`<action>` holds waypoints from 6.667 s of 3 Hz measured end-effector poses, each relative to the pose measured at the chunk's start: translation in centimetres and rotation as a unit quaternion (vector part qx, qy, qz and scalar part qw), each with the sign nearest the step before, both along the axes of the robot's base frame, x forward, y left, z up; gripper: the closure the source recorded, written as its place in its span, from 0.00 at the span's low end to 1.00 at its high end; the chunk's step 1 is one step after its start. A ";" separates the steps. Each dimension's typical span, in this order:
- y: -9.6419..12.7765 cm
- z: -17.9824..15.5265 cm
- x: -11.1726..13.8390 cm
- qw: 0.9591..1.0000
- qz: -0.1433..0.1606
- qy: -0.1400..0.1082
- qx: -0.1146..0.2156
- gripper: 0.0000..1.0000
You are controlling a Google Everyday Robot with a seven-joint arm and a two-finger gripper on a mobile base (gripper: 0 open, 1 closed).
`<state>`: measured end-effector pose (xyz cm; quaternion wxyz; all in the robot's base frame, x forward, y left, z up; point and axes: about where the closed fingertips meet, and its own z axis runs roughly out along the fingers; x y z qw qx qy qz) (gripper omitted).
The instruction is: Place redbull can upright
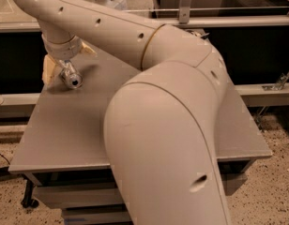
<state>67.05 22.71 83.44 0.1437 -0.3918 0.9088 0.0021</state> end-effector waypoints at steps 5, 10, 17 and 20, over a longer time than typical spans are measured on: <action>-2.6 1.9 0.6 1.000 -0.022 0.000 -0.003 0.62; -4.0 4.5 -0.1 0.989 -0.071 0.073 0.103 1.00; -9.3 4.9 0.1 0.859 -0.482 0.137 0.107 1.00; -10.3 4.4 1.0 0.751 -0.638 0.139 0.097 1.00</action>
Offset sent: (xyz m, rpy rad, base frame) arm -0.0031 -0.0241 -0.0065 -0.0780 0.0289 -0.0326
